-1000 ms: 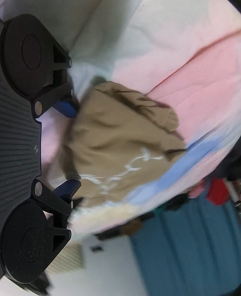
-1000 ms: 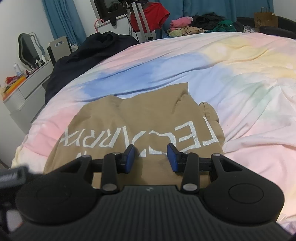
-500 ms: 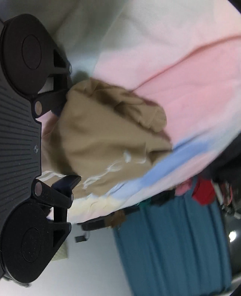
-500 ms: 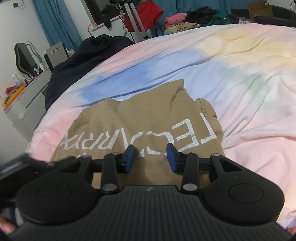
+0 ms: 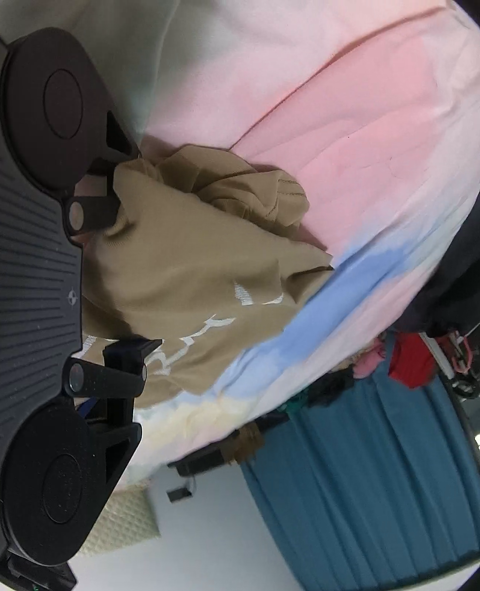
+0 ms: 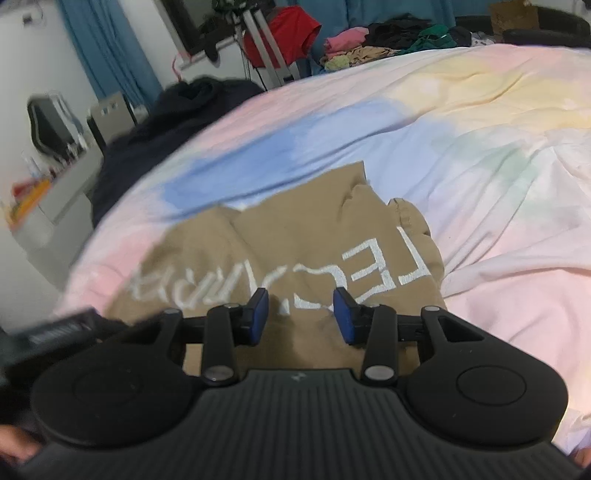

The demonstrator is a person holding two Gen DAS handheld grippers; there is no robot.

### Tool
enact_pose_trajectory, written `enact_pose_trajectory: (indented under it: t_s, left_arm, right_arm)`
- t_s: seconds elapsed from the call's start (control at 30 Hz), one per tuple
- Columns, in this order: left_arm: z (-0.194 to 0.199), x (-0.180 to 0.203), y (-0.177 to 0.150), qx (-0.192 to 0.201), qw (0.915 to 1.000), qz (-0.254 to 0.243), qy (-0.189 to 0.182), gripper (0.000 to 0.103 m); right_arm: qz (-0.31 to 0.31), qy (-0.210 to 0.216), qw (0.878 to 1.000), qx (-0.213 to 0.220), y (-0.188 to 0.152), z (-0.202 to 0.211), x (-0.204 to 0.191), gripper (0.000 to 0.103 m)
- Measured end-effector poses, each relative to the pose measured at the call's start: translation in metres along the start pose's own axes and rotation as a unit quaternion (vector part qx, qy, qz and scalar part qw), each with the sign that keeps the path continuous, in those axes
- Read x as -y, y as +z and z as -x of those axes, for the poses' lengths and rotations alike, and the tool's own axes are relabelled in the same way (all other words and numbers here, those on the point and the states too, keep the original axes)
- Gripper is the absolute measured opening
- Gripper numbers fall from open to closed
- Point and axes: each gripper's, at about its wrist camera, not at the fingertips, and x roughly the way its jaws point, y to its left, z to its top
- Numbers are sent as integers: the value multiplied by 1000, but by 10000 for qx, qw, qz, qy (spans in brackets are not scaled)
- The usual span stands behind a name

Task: Fold clothes

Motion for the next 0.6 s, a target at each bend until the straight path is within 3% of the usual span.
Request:
enact_pose_trajectory:
  t_s: [0.07,0.13,0.2,0.23,0.33,0.5,0.6]
  left_arm:
    - [1,5,1,78,9999,-52,-65,36]
    - [3,5,1,101,9999,-4,-129,36]
    - [5,2,1,99,9996,153,-216,36]
    - [6,0,1,99,9993,231,-259,36]
    - [8,-6,2,96,9981,466,-390,36]
    - [10,-12,4,195,9957,709,-564,34]
    - [6,-9,5,287,9952,708,-616,30]
  right_arm:
    - [-479,516,9975,2,3,10,6,44]
    - [-955,1029,9901,4,5,21,11,60]
    - [-1438,1543,9775,-9,7,30,17,96]
    - [-1745,1819,9677,-110,5,29,20,100]
    - [-2479,2139,9432,-561,-6,15,29,98]
    - [-3522,2322,8988,-1196,-34,-19,42,99]
    - [-3812,2283,8844,-1429,-49,-37,44,99]
